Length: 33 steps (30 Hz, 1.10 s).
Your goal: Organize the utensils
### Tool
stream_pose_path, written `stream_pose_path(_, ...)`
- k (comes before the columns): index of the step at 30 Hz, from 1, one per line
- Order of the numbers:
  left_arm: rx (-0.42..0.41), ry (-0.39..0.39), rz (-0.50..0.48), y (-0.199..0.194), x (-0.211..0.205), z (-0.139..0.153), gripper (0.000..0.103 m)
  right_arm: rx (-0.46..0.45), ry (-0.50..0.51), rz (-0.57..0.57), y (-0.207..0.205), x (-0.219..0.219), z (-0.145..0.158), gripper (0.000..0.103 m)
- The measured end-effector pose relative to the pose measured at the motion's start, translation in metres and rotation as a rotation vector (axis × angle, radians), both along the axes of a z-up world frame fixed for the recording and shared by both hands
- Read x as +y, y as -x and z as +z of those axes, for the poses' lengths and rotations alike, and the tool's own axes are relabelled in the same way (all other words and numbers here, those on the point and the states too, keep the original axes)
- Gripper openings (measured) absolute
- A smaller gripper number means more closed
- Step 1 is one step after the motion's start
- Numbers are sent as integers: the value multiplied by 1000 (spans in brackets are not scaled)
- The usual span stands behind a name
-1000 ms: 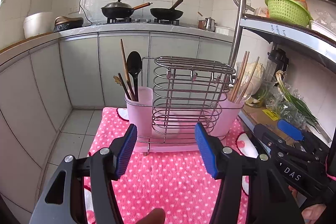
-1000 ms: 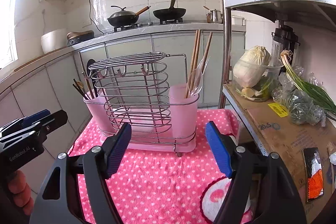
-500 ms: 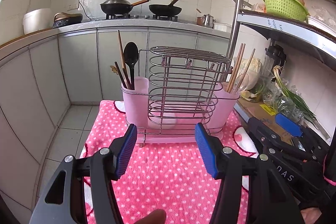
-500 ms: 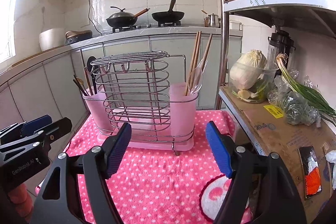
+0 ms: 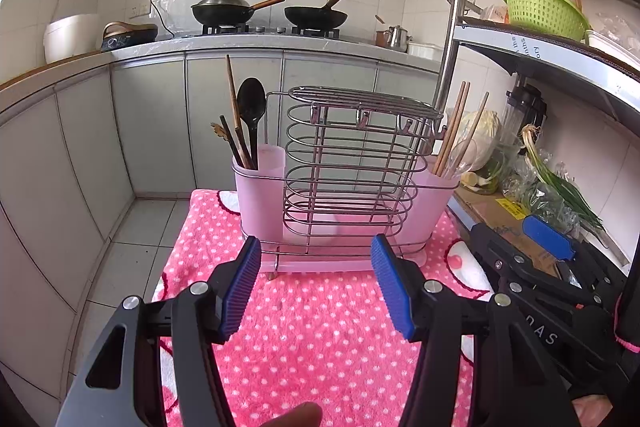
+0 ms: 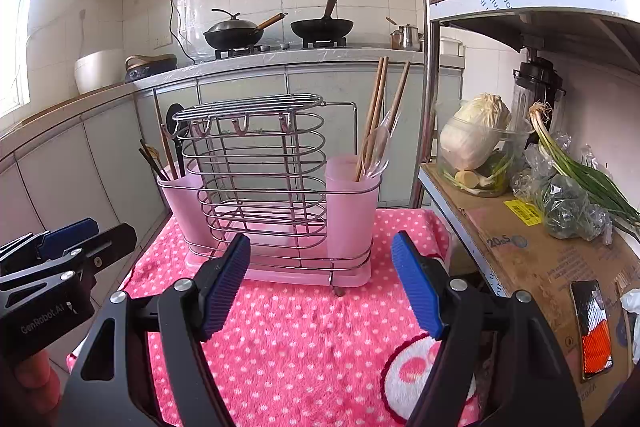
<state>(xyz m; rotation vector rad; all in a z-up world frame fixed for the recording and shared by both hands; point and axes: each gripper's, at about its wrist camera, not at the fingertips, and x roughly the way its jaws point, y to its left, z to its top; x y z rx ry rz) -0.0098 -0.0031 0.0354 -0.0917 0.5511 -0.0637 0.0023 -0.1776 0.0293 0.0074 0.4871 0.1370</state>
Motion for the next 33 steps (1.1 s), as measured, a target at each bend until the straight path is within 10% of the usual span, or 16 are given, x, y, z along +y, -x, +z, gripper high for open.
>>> stream_pose_path(33,25,3,27,-6,5,-5,56,15,13,8,-5,1,-6,74)
